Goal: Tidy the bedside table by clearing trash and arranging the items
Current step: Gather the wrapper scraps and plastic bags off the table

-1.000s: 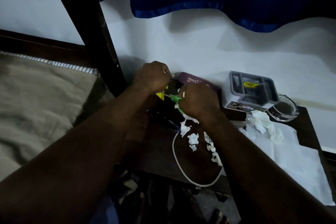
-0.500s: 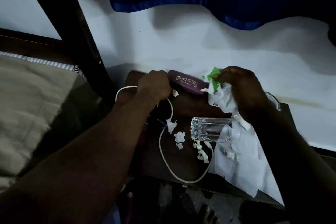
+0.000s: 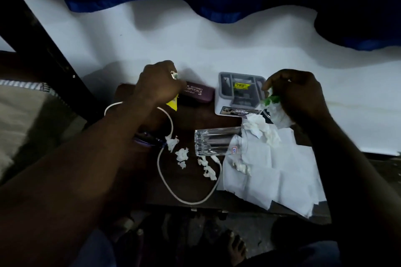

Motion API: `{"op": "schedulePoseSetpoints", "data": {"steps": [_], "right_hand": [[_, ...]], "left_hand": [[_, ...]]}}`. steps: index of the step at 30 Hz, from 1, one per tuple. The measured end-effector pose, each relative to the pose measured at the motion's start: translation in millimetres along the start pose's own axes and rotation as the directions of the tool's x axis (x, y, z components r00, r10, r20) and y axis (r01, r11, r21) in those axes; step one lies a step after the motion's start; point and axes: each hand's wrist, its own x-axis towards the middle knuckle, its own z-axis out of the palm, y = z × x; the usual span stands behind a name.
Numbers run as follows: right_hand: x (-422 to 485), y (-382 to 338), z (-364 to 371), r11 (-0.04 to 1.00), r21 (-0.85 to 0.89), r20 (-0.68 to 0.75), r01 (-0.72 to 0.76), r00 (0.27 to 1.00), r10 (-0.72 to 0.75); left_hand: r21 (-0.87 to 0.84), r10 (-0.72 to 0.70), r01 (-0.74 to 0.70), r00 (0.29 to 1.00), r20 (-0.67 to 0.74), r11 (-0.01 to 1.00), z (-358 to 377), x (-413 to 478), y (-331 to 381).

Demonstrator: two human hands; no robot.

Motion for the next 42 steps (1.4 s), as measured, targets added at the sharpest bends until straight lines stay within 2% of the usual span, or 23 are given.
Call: {"op": "schedulePoseSetpoints", "data": {"steps": [4, 7, 11, 13, 17, 21, 24, 27, 31, 33, 36, 38, 42], "right_hand": [[-1.4, 8.6, -7.1, 0.984, -0.087, 0.099, -0.153, 0.982, 0.161], [-4.8, 19.3, -6.0, 0.959, -0.269, 0.163, -0.084, 0.978, 0.132], [-16.9, 17.0, -5.7, 0.935, -0.353, 0.216, -0.021, 0.971, 0.104], [-21.4, 15.8, -4.2, 0.943, -0.333, 0.22, -0.001, 0.972, 0.079], [-28.3, 17.7, 0.2, 0.952, -0.297, 0.2, 0.077, 0.98, -0.017], [-38.0, 14.3, 1.1, 0.947, -0.305, 0.171, 0.103, 0.984, -0.052], [-45.7, 10.8, 2.7, 0.939, -0.323, 0.125, 0.12, 0.989, -0.084], [-53.8, 6.0, 1.8, 0.922, -0.362, 0.125, 0.137, 0.987, -0.098], [-67.9, -3.4, -0.2, 0.906, -0.377, 0.134, 0.192, 0.979, -0.152], [-77.7, -8.7, -0.5, 0.918, -0.343, 0.121, 0.199, 0.979, -0.167], [-92.7, -11.8, -0.1, 0.956, -0.23, 0.109, 0.183, 0.981, -0.162], [-103.3, -10.7, 3.7, 0.97, -0.188, 0.124, 0.154, 0.984, -0.132], [-120.9, -8.1, 18.3, 0.942, -0.301, 0.185, 0.148, 0.978, -0.095]], "left_hand": [[-0.038, 0.086, -0.085, 0.996, 0.008, 0.996, -5.1, -15.0, 11.2], [-0.023, 0.158, -0.156, 0.981, 0.116, 0.987, -12.0, -28.8, 17.9], [0.28, 0.094, -0.242, 0.886, 0.453, 0.929, -8.7, -50.6, 17.6], [0.426, 0.047, -0.302, 0.856, 0.515, 0.853, -0.4, -62.5, 15.8], [0.595, 0.0, -0.322, 0.88, 0.476, 0.737, 12.1, -80.3, 12.9], [0.629, 0.02, -0.335, 0.891, 0.453, 0.701, 15.4, -89.5, 12.7], [0.591, 0.04, -0.323, 0.897, 0.44, 0.739, 9.9, -89.8, 12.8], [0.498, 0.118, -0.313, 0.916, 0.383, 0.808, 0.5, -88.8, 15.3], [0.253, 0.118, -0.214, 0.931, 0.347, 0.943, -11.9, -105.2, 12.7], [0.164, 0.141, -0.201, 0.937, 0.32, 0.966, -14.5, -117.0, 10.2], [0.225, 0.179, -0.244, 0.944, 0.276, 0.943, -14.4, -127.2, 6.2], [0.282, 0.16, -0.249, 0.939, 0.304, 0.927, -11.7, -130.6, 1.4], [0.385, 0.102, -0.267, 0.912, 0.398, 0.884, 3.1, -141.2, -5.4]]}}
